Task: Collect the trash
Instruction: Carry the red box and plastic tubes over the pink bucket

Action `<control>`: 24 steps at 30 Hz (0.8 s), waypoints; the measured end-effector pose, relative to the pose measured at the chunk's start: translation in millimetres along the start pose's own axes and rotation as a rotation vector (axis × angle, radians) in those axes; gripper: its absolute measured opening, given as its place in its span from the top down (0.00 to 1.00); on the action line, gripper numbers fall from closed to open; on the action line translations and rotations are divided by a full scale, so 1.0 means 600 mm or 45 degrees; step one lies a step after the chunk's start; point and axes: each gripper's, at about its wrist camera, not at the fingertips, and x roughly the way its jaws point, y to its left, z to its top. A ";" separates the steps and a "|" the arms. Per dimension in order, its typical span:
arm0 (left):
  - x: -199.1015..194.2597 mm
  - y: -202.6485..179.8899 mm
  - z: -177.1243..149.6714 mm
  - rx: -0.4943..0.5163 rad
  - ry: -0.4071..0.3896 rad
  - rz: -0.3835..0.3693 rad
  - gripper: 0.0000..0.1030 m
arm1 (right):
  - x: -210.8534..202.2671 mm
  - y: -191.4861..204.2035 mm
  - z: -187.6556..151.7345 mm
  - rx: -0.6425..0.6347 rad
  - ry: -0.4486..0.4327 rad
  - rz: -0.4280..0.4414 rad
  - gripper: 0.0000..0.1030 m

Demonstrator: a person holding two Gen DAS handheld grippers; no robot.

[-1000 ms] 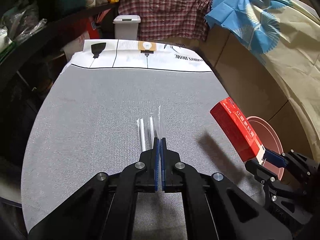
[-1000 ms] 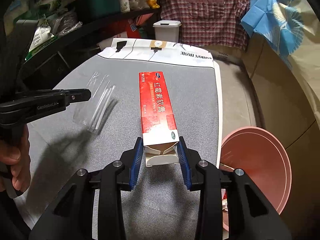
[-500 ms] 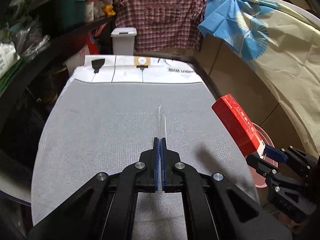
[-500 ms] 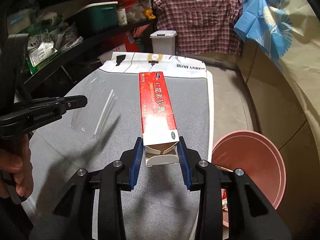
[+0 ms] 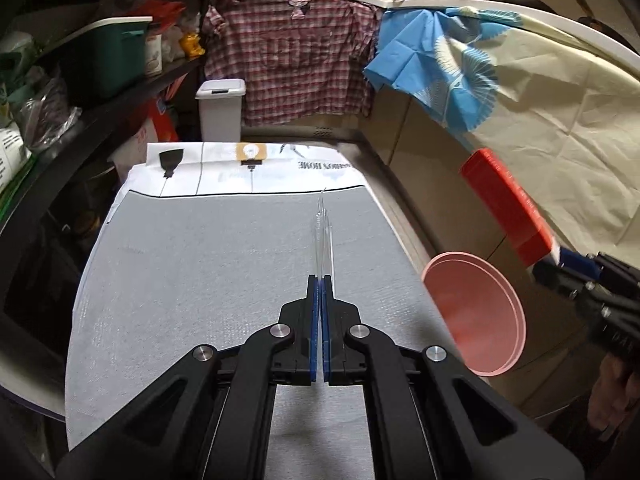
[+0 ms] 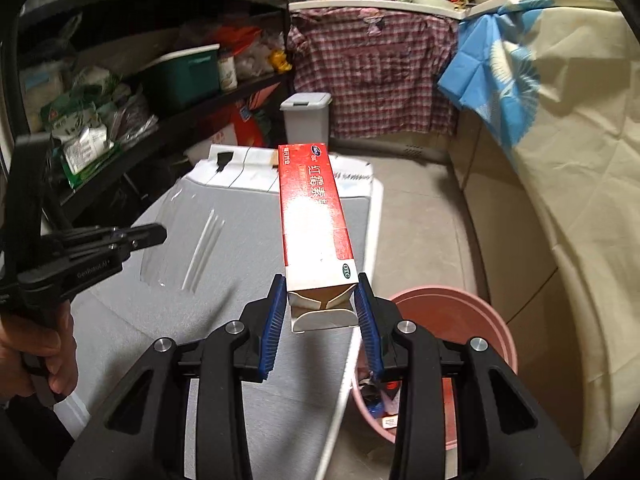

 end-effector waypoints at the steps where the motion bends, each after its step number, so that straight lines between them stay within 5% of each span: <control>1: -0.001 -0.003 0.001 0.003 -0.001 -0.007 0.99 | -0.006 -0.009 0.001 0.000 -0.001 -0.009 0.65; 24: 0.036 -0.102 0.003 0.116 0.018 -0.155 0.99 | -0.002 -0.208 -0.068 0.301 0.078 -0.203 0.65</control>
